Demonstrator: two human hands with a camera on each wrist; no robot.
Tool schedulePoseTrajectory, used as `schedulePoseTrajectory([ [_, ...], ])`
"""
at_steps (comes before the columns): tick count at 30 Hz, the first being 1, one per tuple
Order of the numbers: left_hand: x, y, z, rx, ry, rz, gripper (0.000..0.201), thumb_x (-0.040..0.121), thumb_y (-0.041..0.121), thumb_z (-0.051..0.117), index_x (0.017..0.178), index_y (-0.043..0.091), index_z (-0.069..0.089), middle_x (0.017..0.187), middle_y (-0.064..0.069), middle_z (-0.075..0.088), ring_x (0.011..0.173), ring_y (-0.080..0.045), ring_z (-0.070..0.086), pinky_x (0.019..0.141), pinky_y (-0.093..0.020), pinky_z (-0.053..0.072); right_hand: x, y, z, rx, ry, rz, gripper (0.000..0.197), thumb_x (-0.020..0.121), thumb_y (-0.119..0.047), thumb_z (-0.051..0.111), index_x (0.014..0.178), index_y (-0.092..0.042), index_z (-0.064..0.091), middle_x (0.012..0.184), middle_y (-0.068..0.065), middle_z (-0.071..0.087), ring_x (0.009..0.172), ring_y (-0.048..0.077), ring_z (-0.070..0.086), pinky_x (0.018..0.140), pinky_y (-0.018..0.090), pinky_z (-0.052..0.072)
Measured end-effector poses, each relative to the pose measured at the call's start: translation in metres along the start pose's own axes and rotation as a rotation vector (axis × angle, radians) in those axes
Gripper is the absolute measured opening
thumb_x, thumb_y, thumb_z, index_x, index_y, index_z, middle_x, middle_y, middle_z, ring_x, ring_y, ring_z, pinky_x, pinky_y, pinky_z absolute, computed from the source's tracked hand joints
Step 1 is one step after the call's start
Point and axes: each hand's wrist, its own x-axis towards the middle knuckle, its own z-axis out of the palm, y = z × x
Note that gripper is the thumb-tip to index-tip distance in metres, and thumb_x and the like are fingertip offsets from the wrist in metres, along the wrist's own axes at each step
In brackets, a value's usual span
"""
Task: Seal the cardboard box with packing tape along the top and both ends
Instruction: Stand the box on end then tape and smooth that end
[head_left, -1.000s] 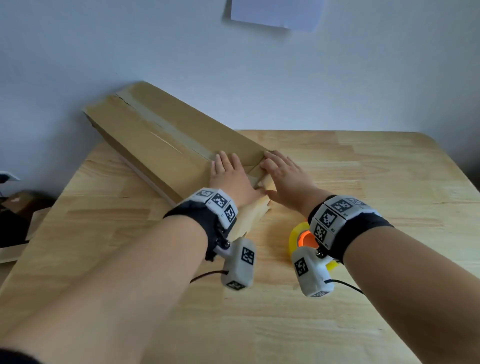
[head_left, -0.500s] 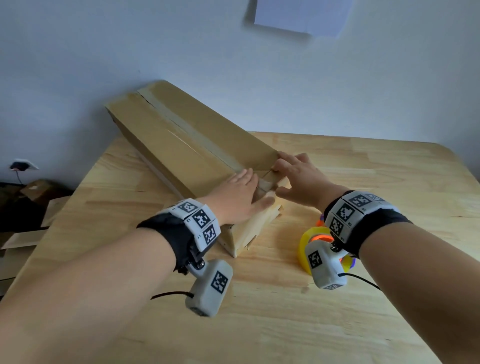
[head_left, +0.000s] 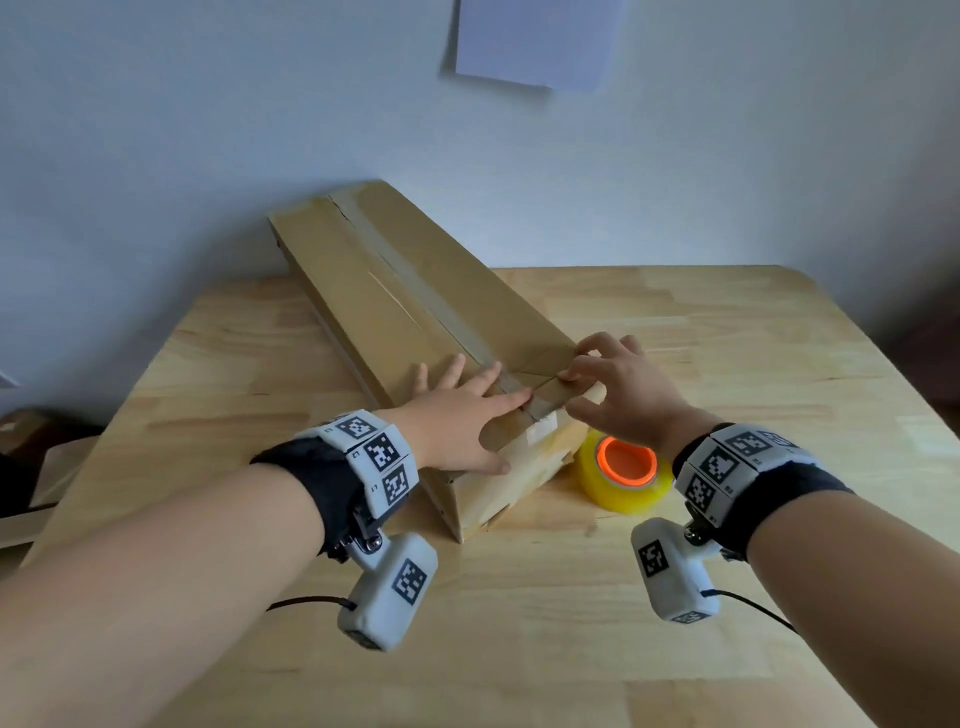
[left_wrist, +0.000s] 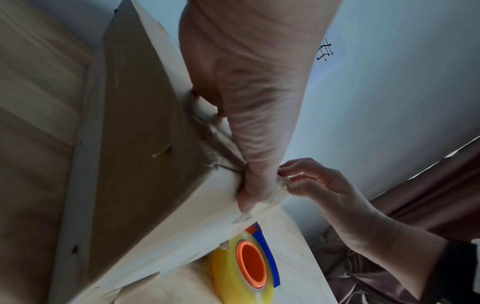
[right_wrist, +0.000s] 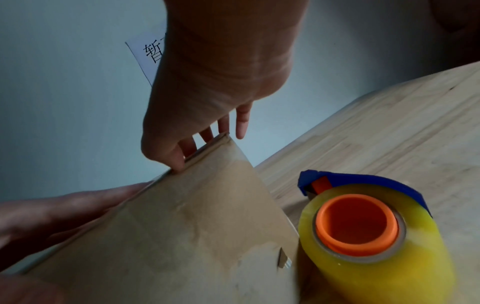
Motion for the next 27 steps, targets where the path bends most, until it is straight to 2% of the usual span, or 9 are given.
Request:
schedulePoseTrajectory([
  [4,-0.006,-0.002,0.006,-0.008,0.032,0.069,0.085,0.079,0.065,0.054,0.143,0.054,-0.001,0.157,0.013,-0.015,0.142,-0.03,-0.022,0.109,-0.064,-0.011,-0.017,0.009,0.001,0.126,0.127,0.015,0.018,0.084,-0.016,0.065,0.101,-0.014,0.071,0.108,0.003,0.057,0.088,0.021,0.049,0.078,0.036,0.048],
  [8,-0.011,-0.01,0.007,-0.038,0.04,0.083,0.065,0.086,0.068,0.037,0.142,0.055,0.006,0.157,0.018,-0.008,0.143,-0.022,-0.018,0.111,-0.058,-0.012,-0.034,0.031,0.022,0.253,0.257,0.412,0.04,0.084,0.003,0.05,0.123,-0.007,0.05,0.123,0.014,0.047,0.101,0.027,0.052,0.085,0.033,0.043],
  [11,-0.007,-0.007,0.002,-0.084,0.162,0.026,0.054,0.094,0.06,0.017,0.145,0.043,0.018,0.157,0.014,0.008,0.144,-0.021,-0.001,0.113,-0.052,0.001,-0.036,0.052,0.042,0.104,-0.01,0.754,0.05,0.086,-0.005,0.05,0.134,-0.006,0.037,0.133,0.02,0.039,0.119,0.036,0.043,0.097,0.041,0.038],
  [13,0.003,-0.001,0.003,-0.063,0.236,-0.066,0.061,0.095,0.058,0.012,0.149,0.03,0.014,0.158,0.006,0.008,0.144,-0.021,0.004,0.113,-0.049,0.006,-0.032,0.065,0.054,-0.021,-0.177,0.849,0.053,0.088,-0.011,0.05,0.137,-0.001,0.033,0.134,0.023,0.04,0.122,0.038,0.042,0.099,0.041,0.037],
  [15,0.014,0.005,0.008,-0.072,0.225,-0.164,0.071,0.094,0.06,0.008,0.151,0.019,0.002,0.159,-0.002,-0.006,0.146,-0.02,-0.007,0.117,-0.044,0.0,-0.025,0.08,0.065,-0.003,-0.252,0.888,0.05,0.088,-0.013,0.052,0.133,0.002,0.036,0.127,0.022,0.048,0.115,0.036,0.05,0.092,0.041,0.045],
  [18,0.021,0.008,0.013,-0.082,0.182,-0.219,0.077,0.092,0.063,0.004,0.149,0.013,-0.012,0.156,-0.007,-0.02,0.144,-0.019,-0.017,0.118,-0.039,-0.008,-0.018,0.103,0.076,0.02,-0.332,0.858,0.034,0.088,-0.01,0.055,0.118,0.004,0.048,0.094,0.017,0.056,0.081,0.03,0.057,0.056,0.031,0.045],
  [21,0.02,0.006,0.014,-0.068,0.174,-0.214,0.079,0.091,0.064,0.004,0.149,0.013,-0.013,0.156,-0.006,-0.02,0.144,-0.017,-0.017,0.118,-0.036,-0.009,-0.017,0.117,0.078,-0.009,-0.328,0.82,0.026,0.086,-0.009,0.06,0.107,0.004,0.053,0.079,0.013,0.054,0.074,0.029,0.054,0.055,0.031,0.041],
  [24,0.018,0.005,0.013,-0.041,0.168,-0.226,0.079,0.09,0.065,0.004,0.15,0.015,-0.013,0.157,-0.004,-0.018,0.144,-0.016,-0.016,0.118,-0.037,-0.009,-0.017,0.121,0.078,0.027,-0.297,0.857,0.036,0.083,-0.011,0.066,0.11,0.006,0.049,0.083,0.015,0.054,0.072,0.029,0.053,0.049,0.03,0.037],
  [27,0.011,0.001,0.015,-0.044,0.17,-0.235,0.078,0.09,0.066,0.006,0.15,0.019,-0.011,0.157,0.0,-0.017,0.144,-0.012,-0.016,0.117,-0.042,-0.011,-0.022,0.116,0.078,0.056,-0.287,0.915,0.051,0.079,-0.018,0.071,0.115,0.008,0.047,0.07,0.012,0.052,0.063,0.026,0.053,0.043,0.027,0.034],
])
